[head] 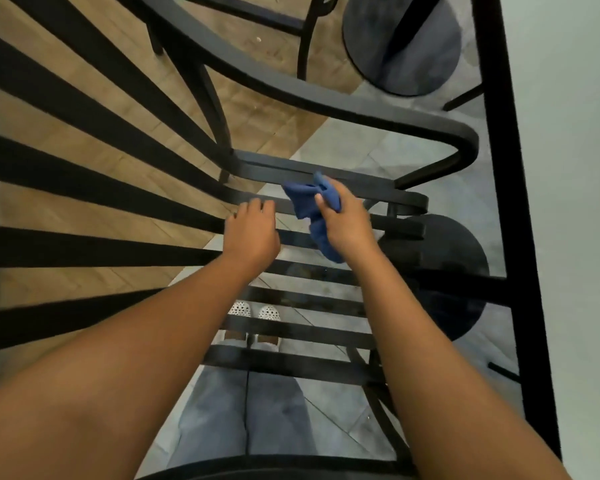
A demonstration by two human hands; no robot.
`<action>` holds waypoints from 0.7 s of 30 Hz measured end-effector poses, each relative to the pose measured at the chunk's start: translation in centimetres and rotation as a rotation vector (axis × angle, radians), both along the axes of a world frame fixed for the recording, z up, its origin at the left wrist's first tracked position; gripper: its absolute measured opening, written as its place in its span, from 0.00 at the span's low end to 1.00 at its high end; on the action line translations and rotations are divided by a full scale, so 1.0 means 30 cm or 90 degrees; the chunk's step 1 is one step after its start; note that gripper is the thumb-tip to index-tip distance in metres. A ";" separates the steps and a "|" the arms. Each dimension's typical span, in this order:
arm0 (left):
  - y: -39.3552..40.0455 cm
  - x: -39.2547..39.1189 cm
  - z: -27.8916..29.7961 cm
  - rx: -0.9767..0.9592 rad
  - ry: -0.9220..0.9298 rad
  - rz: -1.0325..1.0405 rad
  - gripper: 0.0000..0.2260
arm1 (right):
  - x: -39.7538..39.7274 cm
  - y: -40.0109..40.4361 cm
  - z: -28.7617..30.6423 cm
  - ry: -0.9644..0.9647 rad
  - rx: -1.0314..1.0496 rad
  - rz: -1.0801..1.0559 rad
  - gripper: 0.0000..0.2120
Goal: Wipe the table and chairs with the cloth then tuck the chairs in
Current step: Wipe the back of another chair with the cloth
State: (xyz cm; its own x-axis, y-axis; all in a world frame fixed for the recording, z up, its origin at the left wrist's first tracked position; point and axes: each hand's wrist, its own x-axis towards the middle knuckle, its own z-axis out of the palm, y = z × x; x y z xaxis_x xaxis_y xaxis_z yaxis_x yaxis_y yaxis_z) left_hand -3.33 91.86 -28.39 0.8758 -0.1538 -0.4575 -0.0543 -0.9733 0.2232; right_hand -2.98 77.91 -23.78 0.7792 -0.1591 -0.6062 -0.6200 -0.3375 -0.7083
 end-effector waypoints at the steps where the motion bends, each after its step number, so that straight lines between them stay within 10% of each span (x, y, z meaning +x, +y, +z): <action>1: 0.008 0.011 -0.012 -0.008 -0.011 0.021 0.22 | 0.025 0.006 -0.009 -0.029 -0.028 0.010 0.20; 6: 0.078 0.045 -0.086 -0.115 -0.126 0.144 0.16 | 0.036 0.123 -0.107 -0.178 -0.102 0.060 0.23; 10: 0.126 0.066 -0.147 -0.185 -0.149 0.184 0.15 | -0.036 0.190 -0.296 -0.040 -0.254 0.465 0.36; 21: 0.135 0.184 -0.311 0.138 -0.154 -0.186 0.18 | 0.095 0.260 -0.569 -0.112 -0.424 0.505 0.48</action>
